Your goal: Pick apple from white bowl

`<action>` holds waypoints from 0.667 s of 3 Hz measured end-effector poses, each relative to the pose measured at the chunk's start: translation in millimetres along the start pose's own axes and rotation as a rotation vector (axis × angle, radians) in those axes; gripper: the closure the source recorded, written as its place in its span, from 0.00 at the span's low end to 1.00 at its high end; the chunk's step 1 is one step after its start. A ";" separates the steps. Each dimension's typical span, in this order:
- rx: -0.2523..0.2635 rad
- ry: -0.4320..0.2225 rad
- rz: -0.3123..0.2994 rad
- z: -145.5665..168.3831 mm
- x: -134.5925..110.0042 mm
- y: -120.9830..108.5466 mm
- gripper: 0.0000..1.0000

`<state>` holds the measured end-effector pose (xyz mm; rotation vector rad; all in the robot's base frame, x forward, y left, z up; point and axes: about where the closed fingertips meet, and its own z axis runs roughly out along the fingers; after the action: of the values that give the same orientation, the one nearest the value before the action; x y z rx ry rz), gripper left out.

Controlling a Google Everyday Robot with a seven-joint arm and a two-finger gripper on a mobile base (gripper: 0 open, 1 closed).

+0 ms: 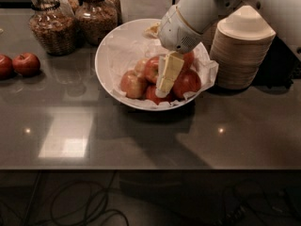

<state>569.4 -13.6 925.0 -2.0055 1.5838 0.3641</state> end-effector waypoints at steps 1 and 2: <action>-0.002 0.010 0.022 4.4 13.5 -4.6 0.00; -0.006 0.019 0.045 9.1 26.3 -7.3 0.19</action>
Offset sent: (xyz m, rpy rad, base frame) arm 0.0233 -0.0280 -0.0295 -0.0226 0.0447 -0.0692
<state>584.5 -28.4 905.6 -1.9857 1.6438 0.3690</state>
